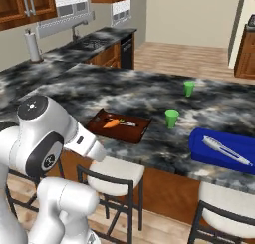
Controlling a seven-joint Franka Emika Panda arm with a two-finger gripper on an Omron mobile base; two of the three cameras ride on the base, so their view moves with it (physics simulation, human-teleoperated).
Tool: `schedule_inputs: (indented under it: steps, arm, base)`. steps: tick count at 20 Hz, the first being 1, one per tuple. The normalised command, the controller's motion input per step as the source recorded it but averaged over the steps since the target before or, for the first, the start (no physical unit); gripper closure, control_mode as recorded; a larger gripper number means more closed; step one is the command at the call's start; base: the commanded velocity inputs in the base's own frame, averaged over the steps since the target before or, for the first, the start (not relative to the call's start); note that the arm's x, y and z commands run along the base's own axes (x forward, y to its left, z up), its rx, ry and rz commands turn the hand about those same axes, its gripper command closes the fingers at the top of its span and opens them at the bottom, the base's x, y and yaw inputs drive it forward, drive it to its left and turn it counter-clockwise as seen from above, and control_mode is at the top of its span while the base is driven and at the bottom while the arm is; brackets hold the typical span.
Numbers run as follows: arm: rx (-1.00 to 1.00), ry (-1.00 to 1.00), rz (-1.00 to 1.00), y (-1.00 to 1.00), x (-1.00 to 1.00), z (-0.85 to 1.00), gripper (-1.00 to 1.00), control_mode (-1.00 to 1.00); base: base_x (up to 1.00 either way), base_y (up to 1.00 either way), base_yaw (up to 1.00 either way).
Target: Gather the eggplant and carrot from the fridge and place them on a tray on the dining counter. Then gather the steak and chicken drumstick from the fridge and place them on the other tray.
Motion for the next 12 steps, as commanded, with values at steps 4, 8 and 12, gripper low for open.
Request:
schedule_inputs:
  steps: [4, 8, 12]
  arm:
    - [0.0, 0.0, 0.0, 0.0, 0.0, 0.0, -1.0, 1.0]
    - [0.0, 0.0, 0.0, 0.0, 0.0, 0.0, -1.0, 1.0]
    - [0.0, 0.0, 0.0, 0.0, 0.0, 0.0, -1.0, 1.0]
  base:
    - [-0.63, -0.72, -0.36]
    - [-0.6, -0.68, -0.38]
    - [-0.38, -0.82, -0.41]
